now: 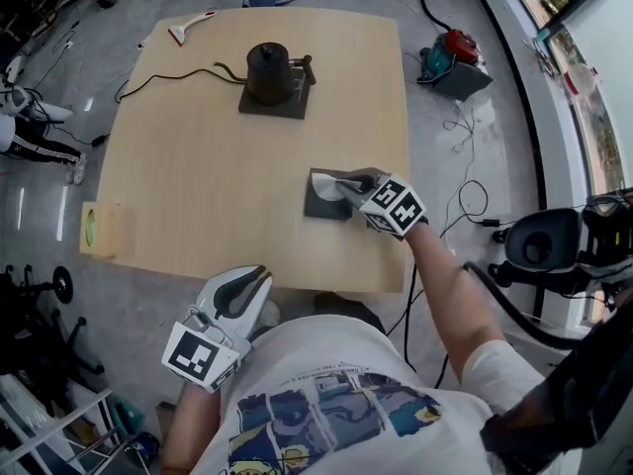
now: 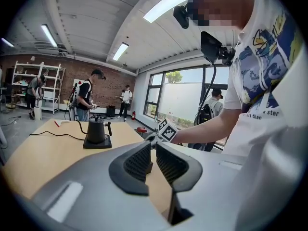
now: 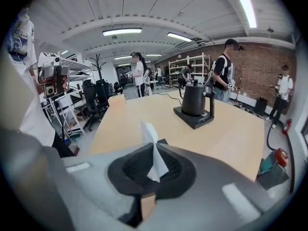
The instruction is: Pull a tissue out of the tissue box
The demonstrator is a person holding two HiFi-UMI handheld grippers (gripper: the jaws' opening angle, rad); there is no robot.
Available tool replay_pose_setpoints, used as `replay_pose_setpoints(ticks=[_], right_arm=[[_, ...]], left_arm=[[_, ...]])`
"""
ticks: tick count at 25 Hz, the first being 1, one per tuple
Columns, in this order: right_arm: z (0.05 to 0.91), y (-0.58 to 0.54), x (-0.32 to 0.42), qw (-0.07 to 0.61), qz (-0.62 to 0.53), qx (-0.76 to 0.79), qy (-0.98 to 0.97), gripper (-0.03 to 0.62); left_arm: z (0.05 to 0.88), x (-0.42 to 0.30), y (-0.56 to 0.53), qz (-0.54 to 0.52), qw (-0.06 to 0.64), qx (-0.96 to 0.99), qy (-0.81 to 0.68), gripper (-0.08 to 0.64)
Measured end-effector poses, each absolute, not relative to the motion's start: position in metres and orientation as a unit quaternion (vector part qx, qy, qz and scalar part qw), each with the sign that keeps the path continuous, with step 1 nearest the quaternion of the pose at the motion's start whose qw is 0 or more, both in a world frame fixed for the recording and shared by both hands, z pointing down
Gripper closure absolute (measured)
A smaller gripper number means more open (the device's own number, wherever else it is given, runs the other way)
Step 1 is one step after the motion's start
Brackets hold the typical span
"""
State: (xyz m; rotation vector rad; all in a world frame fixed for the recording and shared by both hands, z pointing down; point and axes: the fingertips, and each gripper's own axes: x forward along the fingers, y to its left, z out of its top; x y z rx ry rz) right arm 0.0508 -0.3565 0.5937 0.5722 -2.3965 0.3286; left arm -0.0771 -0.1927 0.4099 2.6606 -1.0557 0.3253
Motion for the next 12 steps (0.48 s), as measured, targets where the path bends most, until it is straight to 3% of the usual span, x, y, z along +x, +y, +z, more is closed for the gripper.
replay_pose_setpoints(ticks=[12], right_arm=[[0.580,-0.346,0.053,0.328,0.106,0.257,-0.903,0.588]], left_arm=[[0.404,-0.094,-0.172,0.103,0.123,0.925,-0.345,0.532]])
